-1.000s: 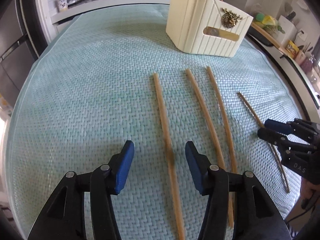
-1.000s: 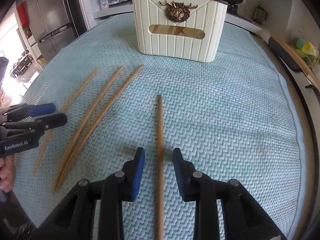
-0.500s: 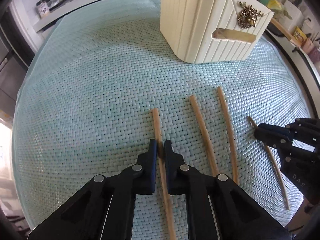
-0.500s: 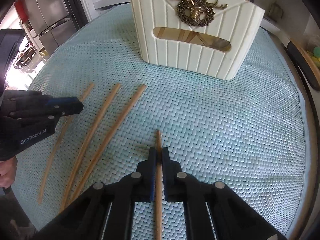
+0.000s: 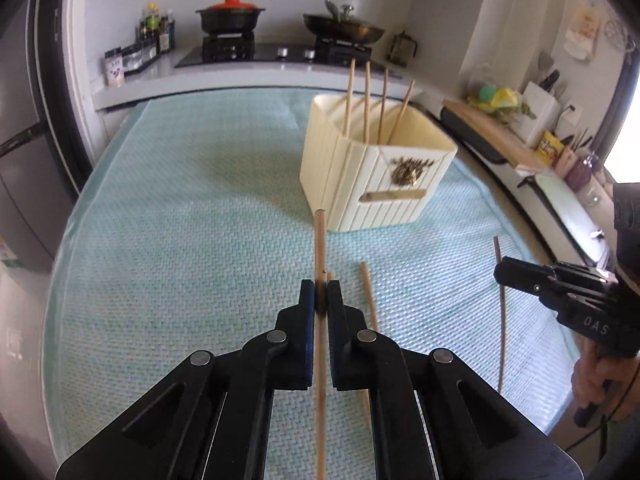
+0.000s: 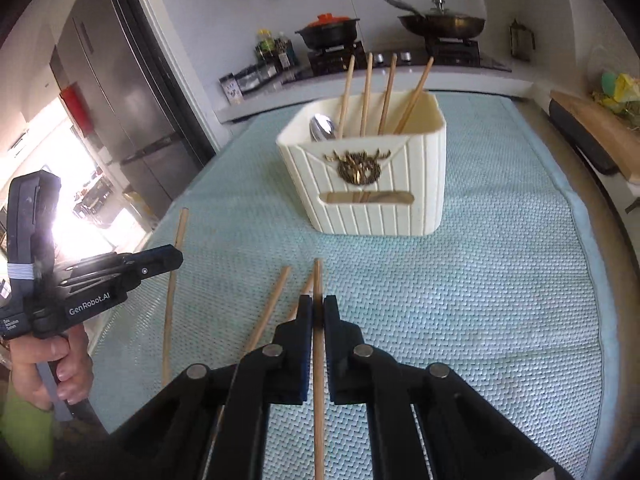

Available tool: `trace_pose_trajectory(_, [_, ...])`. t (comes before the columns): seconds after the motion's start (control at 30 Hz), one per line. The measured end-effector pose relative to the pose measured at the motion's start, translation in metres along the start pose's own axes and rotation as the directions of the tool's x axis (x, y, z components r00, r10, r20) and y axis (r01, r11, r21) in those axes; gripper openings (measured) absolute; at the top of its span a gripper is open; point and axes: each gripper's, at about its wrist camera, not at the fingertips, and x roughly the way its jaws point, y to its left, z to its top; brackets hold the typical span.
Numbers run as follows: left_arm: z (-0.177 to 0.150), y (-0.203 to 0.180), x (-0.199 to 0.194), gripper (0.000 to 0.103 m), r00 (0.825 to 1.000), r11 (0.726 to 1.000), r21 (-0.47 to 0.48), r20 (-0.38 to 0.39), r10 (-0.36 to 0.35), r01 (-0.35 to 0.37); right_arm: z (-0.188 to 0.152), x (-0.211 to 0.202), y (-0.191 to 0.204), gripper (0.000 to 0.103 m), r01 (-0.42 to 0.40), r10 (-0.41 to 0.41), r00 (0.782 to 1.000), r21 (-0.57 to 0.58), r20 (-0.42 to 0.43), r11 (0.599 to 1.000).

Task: Organize utensils
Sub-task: 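Carry both chopsticks over the cream caddy and release them inside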

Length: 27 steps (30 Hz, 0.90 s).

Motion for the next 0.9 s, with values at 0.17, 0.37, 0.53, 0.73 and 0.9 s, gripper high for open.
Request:
trace_pose_trajectory(0.17, [0.005, -0.004, -0.049, 0.004, 0.992, 0.999, 0.015, 0.118, -0.035, 0.034, 0.003, -0.051, 0.013, 0.006, -0.025, 0.029, 0.99, -0.026, 0.137, 0.999])
trace_pose_trajectory(0.37, [0.003, -0.004, -0.085, 0.004, 0.975, 0.998, 0.005, 0.213, -0.059, 0.059, -0.001, -0.086, 0.027, 0.006, 0.005, 0.014, 0.968, -0.076, 0.249, 0.997])
trace_pose_trajectory(0.53, [0.004, -0.009, -0.098, 0.004, 0.966, 0.998, 0.015, 0.251, -0.057, 0.055, 0.001, -0.101, 0.041, 0.006, 0.041, -0.005, 0.95, -0.111, 0.312, 0.993])
trace_pose_trajectory(0.73, [0.01, -0.013, -0.105, 0.004, 0.959, 0.998, 0.022, 0.277, -0.064, 0.06, 0.01, -0.113, 0.049, 0.006, 0.075, -0.023, 0.935, -0.134, 0.353, 0.988])
trace_pose_trajectory(0.9, [0.02, -0.016, -0.103, 0.004, 0.957, 0.998, 0.029, 0.283, -0.065, 0.059, 0.018, -0.117, 0.05, 0.006, 0.091, -0.034, 0.93, -0.139, 0.366, 0.986])
